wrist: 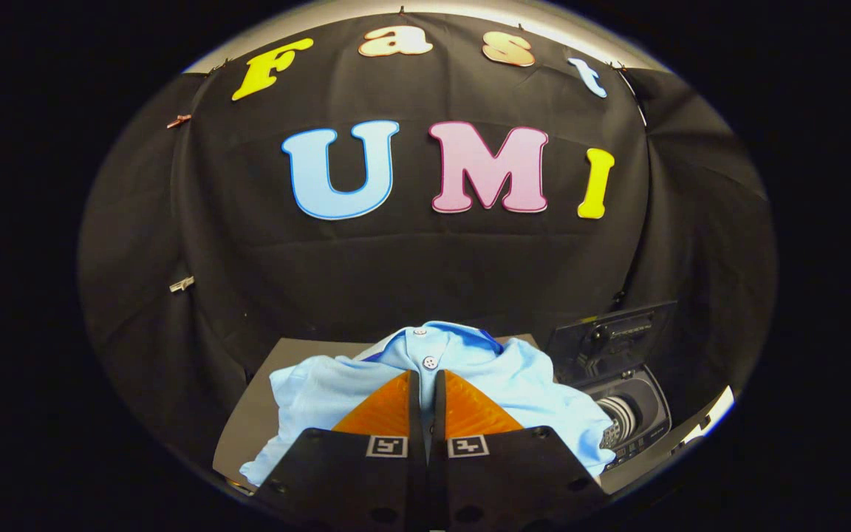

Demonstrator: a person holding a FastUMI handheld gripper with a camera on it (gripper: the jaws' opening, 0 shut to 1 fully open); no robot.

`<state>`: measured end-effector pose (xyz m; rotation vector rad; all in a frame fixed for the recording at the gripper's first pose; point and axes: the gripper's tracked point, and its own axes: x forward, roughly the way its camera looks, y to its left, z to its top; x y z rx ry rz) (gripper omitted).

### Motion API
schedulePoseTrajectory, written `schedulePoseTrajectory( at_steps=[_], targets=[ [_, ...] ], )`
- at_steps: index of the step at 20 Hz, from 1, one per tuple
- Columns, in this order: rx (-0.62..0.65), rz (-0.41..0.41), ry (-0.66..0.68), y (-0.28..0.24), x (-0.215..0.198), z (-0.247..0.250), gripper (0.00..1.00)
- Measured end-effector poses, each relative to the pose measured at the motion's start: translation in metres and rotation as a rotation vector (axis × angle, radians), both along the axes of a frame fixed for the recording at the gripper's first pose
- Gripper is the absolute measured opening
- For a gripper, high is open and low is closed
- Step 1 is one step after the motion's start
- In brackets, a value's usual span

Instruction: Put the clothes into the washing machine and then close the washing machine lid.

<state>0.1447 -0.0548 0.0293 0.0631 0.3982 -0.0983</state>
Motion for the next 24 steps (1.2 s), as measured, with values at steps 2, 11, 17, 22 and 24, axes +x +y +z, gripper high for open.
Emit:
schedulePoseTrajectory(
  at_steps=[2, 11, 17, 22, 24],
  targets=[
    [0.022, 0.002, -0.028, -0.002, -0.003, 0.008, 0.05],
    [-0.026, -0.008, -0.11, -0.039, -0.013, 0.038, 0.05],
    [-0.069, -0.032, -0.143, -0.077, -0.014, 0.065, 0.05],
    [-0.091, -0.07, -0.192, -0.125, -0.015, 0.083, 0.05],
    [-0.091, -0.079, -0.199, -0.145, -0.014, 0.086, 0.05]
  ],
)
